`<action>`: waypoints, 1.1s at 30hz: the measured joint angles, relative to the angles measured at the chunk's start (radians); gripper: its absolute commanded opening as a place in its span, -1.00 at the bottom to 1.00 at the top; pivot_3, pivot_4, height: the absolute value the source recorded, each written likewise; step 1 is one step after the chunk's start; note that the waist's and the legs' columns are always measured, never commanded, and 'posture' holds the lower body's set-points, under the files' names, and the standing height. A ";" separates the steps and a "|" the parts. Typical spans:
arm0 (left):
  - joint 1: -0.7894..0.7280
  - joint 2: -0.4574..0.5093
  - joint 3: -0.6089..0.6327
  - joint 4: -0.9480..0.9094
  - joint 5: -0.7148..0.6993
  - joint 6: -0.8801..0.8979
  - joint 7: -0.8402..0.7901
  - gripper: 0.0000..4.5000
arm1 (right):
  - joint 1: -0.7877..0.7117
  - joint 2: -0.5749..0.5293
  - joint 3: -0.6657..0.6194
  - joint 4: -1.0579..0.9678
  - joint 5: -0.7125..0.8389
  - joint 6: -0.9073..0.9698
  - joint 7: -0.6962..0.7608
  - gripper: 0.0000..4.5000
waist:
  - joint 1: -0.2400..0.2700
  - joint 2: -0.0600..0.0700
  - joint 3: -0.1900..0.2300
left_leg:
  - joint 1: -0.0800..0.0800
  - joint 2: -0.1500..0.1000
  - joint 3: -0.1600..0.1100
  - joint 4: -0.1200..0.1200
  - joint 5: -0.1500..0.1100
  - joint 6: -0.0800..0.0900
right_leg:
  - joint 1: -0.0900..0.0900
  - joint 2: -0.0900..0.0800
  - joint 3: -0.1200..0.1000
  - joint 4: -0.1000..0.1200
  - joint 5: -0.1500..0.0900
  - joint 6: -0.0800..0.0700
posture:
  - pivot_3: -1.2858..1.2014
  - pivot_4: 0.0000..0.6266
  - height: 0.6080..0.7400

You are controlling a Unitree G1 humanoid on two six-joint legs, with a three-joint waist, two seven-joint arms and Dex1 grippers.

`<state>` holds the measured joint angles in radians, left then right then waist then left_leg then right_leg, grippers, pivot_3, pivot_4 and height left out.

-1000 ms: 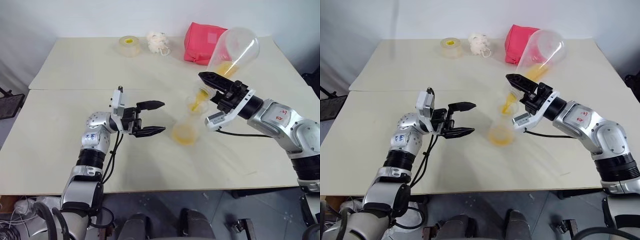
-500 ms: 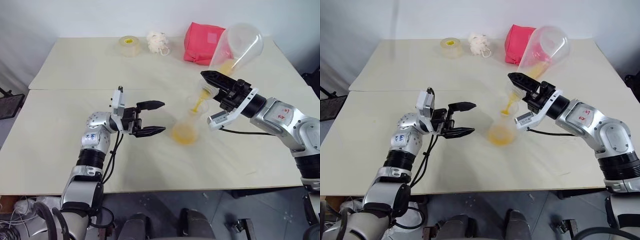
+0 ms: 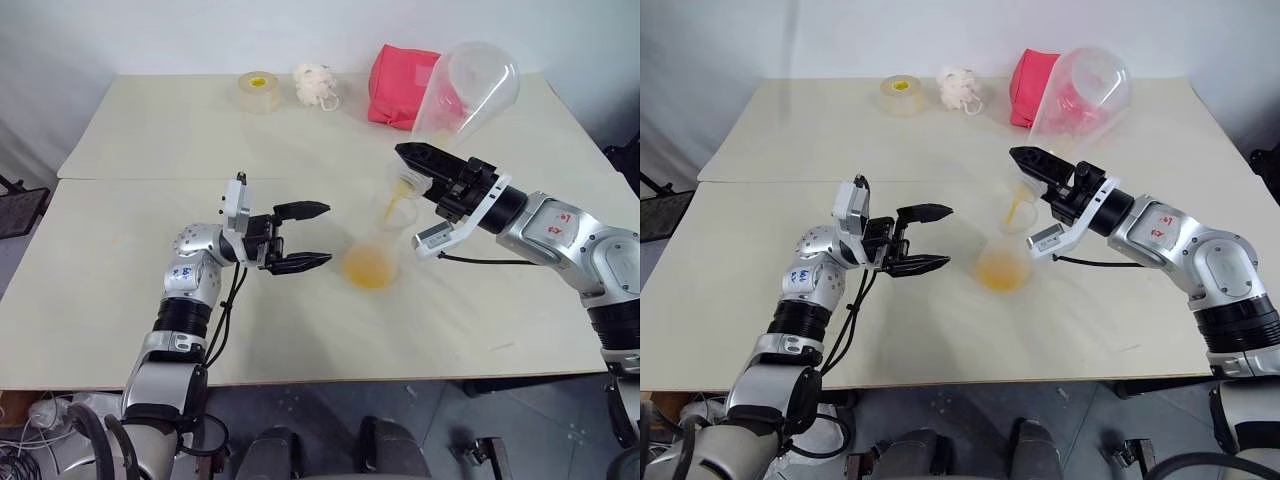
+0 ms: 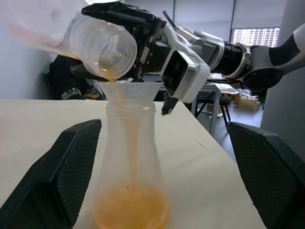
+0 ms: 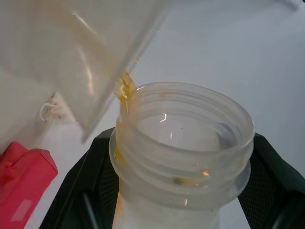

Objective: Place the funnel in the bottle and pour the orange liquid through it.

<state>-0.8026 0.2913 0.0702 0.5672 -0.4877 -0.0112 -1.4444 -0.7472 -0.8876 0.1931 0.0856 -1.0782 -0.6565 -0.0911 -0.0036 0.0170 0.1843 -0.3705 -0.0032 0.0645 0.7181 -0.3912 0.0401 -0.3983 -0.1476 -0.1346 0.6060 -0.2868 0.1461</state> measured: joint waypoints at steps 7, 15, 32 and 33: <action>-0.001 0.000 0.000 0.001 0.000 -0.004 0.002 1.00 | -0.019 -0.008 0.004 0.003 -0.018 -0.015 -0.026 0.25 | 0.000 0.000 0.000 | 0.000 0.000 0.000 0.000 0.000 0.000 | 0.000 0.000 0.000 0.000 0.000 0.000 | 0.03 -0.52 1.00; -0.013 0.000 0.000 0.028 0.000 -0.006 0.007 1.00 | -0.023 -0.009 0.008 0.022 -0.032 -0.021 -0.037 0.25 | -0.001 0.000 0.000 | 0.000 0.000 0.000 0.000 0.000 0.000 | 0.000 0.000 0.000 0.000 0.000 0.000 | 0.03 -0.52 1.00; -0.015 0.000 0.001 0.037 0.004 -0.012 0.016 1.00 | 0.005 0.002 -0.001 -0.005 0.084 -0.028 0.002 0.25 | 0.000 0.000 0.000 | 0.000 0.000 0.000 0.000 0.000 0.000 | 0.000 0.000 0.000 0.000 0.000 0.000 | 0.03 -0.52 1.00; -0.016 0.000 0.001 0.038 0.004 -0.014 0.016 1.00 | 0.016 0.009 -0.004 -0.008 0.114 -0.021 0.015 0.25 | 0.000 0.000 0.000 | 0.000 0.000 0.000 0.000 0.000 0.000 | 0.000 0.000 0.000 0.000 0.000 0.000 | 0.03 -0.52 1.00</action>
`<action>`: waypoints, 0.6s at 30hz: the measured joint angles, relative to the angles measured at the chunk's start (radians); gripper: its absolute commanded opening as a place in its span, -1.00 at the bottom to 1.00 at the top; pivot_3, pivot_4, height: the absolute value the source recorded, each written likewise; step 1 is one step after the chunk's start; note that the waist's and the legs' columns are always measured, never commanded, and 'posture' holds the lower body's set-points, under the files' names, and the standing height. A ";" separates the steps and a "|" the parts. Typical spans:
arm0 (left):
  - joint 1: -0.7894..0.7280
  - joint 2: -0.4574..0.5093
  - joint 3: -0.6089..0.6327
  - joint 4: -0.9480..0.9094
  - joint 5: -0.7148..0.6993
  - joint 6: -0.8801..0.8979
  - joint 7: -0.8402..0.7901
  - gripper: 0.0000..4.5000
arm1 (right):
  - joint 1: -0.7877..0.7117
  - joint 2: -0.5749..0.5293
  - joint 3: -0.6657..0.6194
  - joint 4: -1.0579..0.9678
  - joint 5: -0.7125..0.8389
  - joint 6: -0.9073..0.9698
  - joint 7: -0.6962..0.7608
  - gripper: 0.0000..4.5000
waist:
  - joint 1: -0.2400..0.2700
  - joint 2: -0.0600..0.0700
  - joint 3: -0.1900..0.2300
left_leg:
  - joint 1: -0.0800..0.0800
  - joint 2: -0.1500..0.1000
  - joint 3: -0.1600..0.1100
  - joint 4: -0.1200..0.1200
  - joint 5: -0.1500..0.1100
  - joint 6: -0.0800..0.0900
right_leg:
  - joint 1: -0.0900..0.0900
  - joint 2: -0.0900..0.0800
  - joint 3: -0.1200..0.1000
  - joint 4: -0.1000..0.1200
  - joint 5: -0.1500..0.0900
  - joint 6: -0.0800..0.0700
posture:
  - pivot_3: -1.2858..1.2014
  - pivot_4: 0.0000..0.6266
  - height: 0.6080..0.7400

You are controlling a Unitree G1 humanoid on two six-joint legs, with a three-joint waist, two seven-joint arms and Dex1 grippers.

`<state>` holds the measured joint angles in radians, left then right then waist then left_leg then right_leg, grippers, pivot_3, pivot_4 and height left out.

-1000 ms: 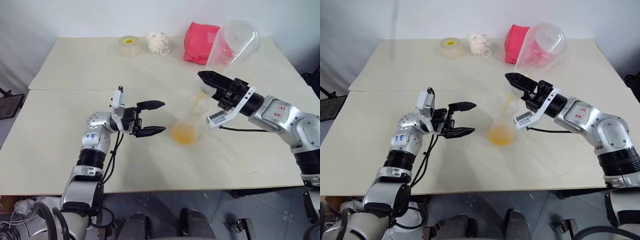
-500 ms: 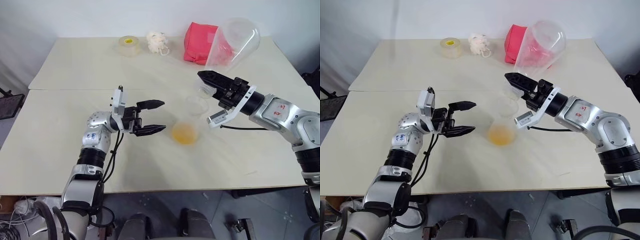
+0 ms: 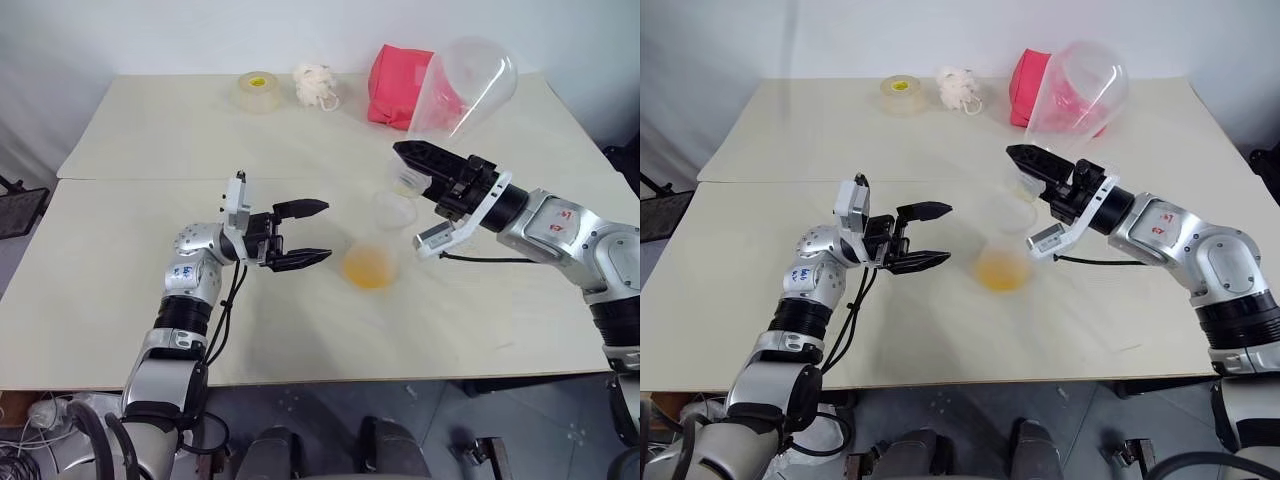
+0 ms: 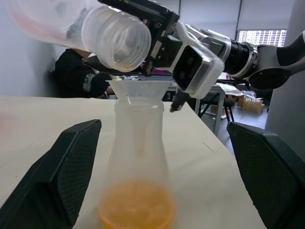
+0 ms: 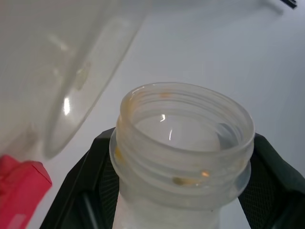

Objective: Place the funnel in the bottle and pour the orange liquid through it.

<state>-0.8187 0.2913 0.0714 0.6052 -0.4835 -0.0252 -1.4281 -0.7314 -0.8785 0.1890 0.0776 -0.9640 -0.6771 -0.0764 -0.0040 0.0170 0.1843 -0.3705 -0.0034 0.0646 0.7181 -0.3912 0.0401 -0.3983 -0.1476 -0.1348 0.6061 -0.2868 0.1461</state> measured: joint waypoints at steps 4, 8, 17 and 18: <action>-0.013 -0.001 -0.001 0.006 0.007 -0.010 0.000 1.00 | 0.085 0.073 -0.058 -0.040 0.220 0.089 0.100 0.25 | 0.002 0.000 0.000 | 0.000 0.000 0.000 0.000 0.000 0.000 | 0.000 0.000 -0.001 0.000 0.000 0.000 | 0.03 -0.52 1.00; -0.031 -0.003 -0.001 0.027 0.015 -0.017 -0.002 1.00 | 0.156 0.164 -0.160 -0.118 0.460 0.270 0.210 0.25 | 0.002 0.000 0.000 | 0.000 0.000 -0.001 0.000 0.000 0.000 | 0.000 0.000 -0.001 0.001 0.000 0.000 | 0.03 -0.52 1.00; -0.050 -0.017 -0.003 0.073 0.021 -0.023 -0.006 1.00 | 0.219 0.329 -0.501 -0.209 1.022 0.884 0.335 0.25 | 0.004 0.000 0.000 | 0.000 -0.002 -0.001 0.001 0.000 0.000 | 0.000 -0.001 -0.001 0.002 0.000 0.000 | 0.03 -0.52 1.00; -0.053 -0.017 -0.003 0.077 0.022 -0.024 -0.005 1.00 | 0.224 0.335 -0.529 -0.202 1.051 0.925 0.331 0.25 | 0.002 0.000 0.000 | 0.000 -0.002 -0.001 0.000 0.000 0.000 | 0.000 -0.001 -0.001 0.002 0.000 0.000 | 0.03 -0.52 1.00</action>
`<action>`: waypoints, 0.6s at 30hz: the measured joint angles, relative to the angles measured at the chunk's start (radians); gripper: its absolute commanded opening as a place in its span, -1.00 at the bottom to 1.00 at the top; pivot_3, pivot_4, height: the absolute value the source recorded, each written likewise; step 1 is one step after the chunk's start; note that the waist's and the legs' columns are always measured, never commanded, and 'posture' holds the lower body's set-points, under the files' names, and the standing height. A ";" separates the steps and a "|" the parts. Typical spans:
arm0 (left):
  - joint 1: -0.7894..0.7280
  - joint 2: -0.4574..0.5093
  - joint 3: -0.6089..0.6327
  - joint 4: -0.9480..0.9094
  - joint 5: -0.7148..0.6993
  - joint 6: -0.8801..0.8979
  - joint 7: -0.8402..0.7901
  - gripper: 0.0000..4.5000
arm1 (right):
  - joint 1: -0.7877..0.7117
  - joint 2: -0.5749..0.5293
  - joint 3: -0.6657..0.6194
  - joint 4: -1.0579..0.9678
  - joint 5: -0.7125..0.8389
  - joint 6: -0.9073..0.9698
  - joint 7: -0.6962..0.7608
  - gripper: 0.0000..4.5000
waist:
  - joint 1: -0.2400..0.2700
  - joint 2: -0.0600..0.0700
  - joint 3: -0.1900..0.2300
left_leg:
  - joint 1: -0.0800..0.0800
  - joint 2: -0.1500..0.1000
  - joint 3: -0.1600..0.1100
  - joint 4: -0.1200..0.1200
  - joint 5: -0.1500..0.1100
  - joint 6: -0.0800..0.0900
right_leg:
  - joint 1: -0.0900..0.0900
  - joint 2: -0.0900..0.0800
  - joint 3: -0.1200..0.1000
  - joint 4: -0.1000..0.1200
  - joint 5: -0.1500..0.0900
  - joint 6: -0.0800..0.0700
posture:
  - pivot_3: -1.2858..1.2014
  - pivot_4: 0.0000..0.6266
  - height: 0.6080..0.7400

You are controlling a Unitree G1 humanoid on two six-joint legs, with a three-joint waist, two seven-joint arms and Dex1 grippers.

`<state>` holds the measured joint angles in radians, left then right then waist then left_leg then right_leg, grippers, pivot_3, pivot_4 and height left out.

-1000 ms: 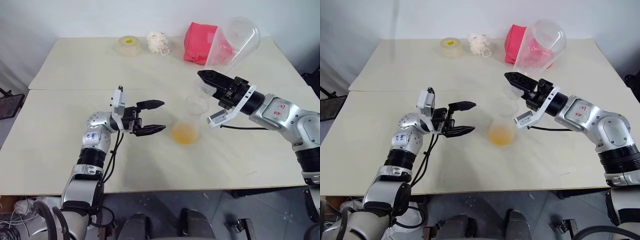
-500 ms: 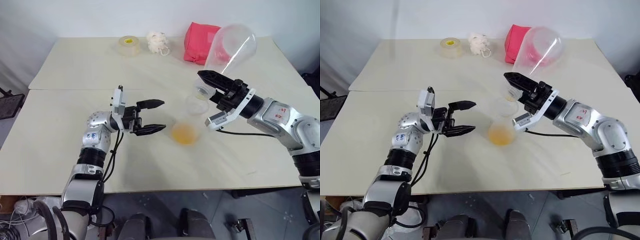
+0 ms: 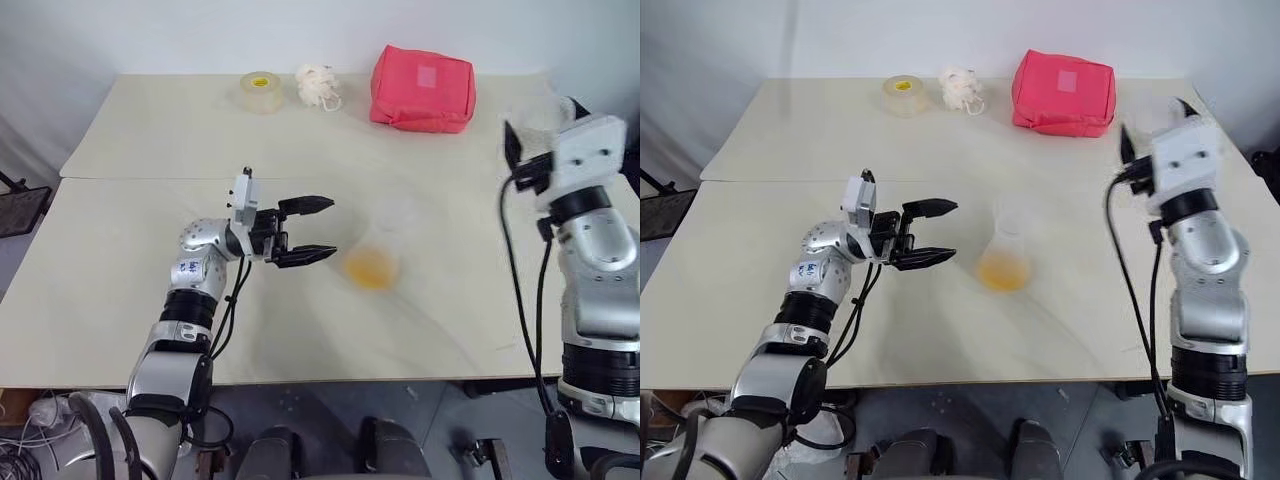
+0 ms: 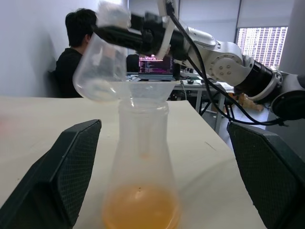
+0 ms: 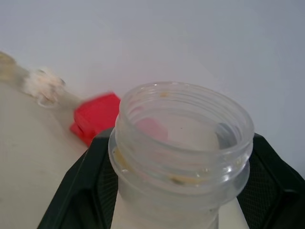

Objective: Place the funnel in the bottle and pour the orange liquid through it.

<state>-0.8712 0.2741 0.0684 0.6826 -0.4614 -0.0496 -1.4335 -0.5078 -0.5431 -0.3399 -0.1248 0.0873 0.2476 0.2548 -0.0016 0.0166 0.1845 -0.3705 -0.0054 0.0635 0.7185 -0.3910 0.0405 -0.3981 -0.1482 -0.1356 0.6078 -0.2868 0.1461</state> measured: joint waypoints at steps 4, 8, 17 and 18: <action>-0.011 -0.001 -0.002 0.004 0.021 -0.001 0.024 1.00 | 0.002 0.018 -0.102 0.055 0.114 0.088 -0.014 0.25 | -0.002 0.000 0.000 | 0.001 0.000 0.001 -0.001 0.000 0.000 | 0.000 0.000 0.000 0.000 0.000 0.000 | 0.03 -0.52 1.00; -0.011 0.004 -0.001 0.004 0.033 0.004 0.053 1.00 | 0.004 0.032 -0.149 0.104 0.169 0.104 -0.028 0.25 | -0.002 0.000 0.000 | 0.001 0.000 0.001 -0.001 0.000 0.000 | 0.000 0.000 0.000 0.000 0.000 0.000 | 0.03 -0.52 1.00; -0.003 0.018 -0.001 -0.011 0.037 0.043 0.107 1.00 | 0.040 0.044 -0.166 0.171 0.202 0.083 -0.041 0.58 | -0.001 0.000 0.000 | 0.001 0.000 0.001 -0.001 0.000 0.000 | 0.000 0.000 0.001 0.000 0.000 0.000 | 0.03 -0.52 1.00; 0.000 0.019 -0.001 -0.014 0.038 0.047 0.111 1.00 | 0.042 0.044 -0.166 0.171 0.203 0.081 -0.042 0.70 | -0.002 0.000 0.000 | 0.001 0.000 0.001 -0.001 0.000 0.000 | 0.000 0.000 0.001 0.000 0.000 0.000 | 0.03 -0.52 1.00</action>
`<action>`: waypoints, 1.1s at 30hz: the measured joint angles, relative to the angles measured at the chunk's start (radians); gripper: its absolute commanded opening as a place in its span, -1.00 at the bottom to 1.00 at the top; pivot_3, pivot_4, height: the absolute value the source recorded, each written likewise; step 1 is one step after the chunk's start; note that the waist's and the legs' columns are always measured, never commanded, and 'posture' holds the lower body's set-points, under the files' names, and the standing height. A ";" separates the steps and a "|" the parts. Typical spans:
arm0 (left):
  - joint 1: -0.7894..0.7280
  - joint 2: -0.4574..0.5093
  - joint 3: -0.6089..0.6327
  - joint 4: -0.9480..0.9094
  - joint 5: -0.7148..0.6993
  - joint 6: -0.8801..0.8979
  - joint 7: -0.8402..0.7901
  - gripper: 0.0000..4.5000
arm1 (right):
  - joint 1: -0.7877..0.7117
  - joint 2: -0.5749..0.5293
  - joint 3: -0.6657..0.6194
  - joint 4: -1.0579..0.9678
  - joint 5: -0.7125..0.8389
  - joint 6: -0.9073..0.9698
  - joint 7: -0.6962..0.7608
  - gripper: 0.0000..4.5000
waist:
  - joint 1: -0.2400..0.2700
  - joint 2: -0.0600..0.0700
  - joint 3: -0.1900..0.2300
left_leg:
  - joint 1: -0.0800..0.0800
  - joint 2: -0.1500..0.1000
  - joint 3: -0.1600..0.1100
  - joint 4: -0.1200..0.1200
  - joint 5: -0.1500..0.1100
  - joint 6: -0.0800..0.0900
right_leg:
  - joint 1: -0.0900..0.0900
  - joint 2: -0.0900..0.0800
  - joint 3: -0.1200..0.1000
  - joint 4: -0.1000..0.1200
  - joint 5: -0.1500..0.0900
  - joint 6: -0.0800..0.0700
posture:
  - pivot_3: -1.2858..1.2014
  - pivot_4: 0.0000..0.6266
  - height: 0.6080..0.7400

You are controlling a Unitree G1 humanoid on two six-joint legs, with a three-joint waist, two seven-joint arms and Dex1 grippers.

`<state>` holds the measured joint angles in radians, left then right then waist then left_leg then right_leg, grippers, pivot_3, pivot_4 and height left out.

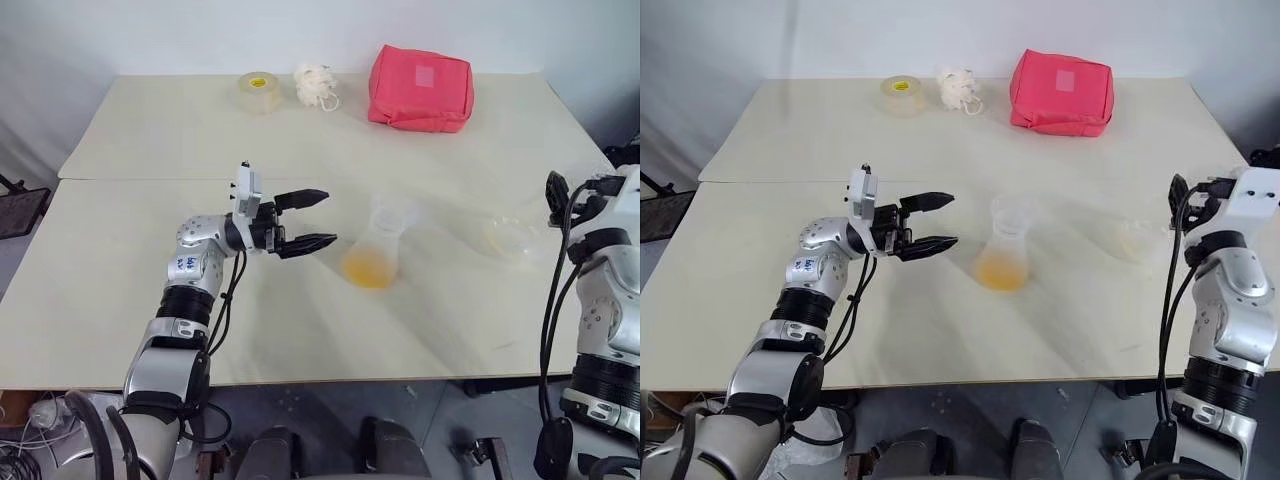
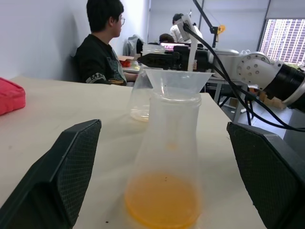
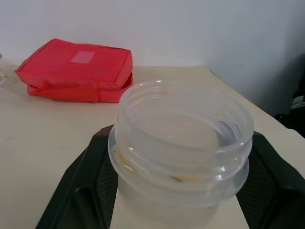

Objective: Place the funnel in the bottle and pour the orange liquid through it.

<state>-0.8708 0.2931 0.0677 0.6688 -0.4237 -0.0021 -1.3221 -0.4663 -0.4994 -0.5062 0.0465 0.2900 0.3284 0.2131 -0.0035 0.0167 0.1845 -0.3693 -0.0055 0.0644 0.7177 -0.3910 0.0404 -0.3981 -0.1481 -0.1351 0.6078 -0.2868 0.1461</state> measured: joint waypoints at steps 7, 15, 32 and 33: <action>0.017 0.022 -0.009 -0.041 0.011 0.048 0.033 1.00 | 0.001 0.000 0.005 -0.001 0.007 -0.011 -0.009 0.99 | 0.001 0.000 0.000 | 0.000 0.000 0.000 0.000 0.000 0.000 | 0.000 0.000 0.000 0.000 0.000 0.000 | 0.03 -0.52 1.00; 0.017 0.043 -0.036 -0.080 0.046 0.164 0.117 1.00 | -0.003 -0.004 0.005 -0.025 0.043 -0.023 0.004 0.99 | 0.000 0.000 0.000 | 0.000 0.000 -0.001 0.000 0.000 0.000 | 0.000 0.000 0.000 0.000 0.000 0.000 | 0.03 -0.52 1.00; 0.135 0.096 -0.029 -0.323 -0.015 0.324 0.143 1.00 | 0.120 -0.262 0.015 -0.325 0.343 0.088 0.437 0.99 | 0.007 0.000 0.000 | 0.000 0.000 -0.001 0.000 0.000 0.000 | 0.000 0.000 0.000 0.000 0.000 0.000 | 0.03 -0.52 1.00; 0.146 0.105 -0.028 -0.335 -0.015 0.317 0.136 1.00 | 0.171 -0.277 0.018 -0.348 0.352 0.091 0.477 0.99 | 0.008 0.000 0.000 | 0.000 0.000 -0.002 0.000 0.000 0.000 | 0.000 0.000 0.000 0.000 0.000 0.000 | 0.03 -0.52 1.00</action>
<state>-0.7244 0.3983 0.0397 0.3342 -0.4390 0.3151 -1.1856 -0.2948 -0.7763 -0.4881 -0.3013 0.6418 0.4199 0.6901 0.0046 0.0163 0.1844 -0.3695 -0.0059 0.0628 0.7177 -0.3911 0.0404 -0.3978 -0.1481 -0.1355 0.6077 -0.2867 0.1462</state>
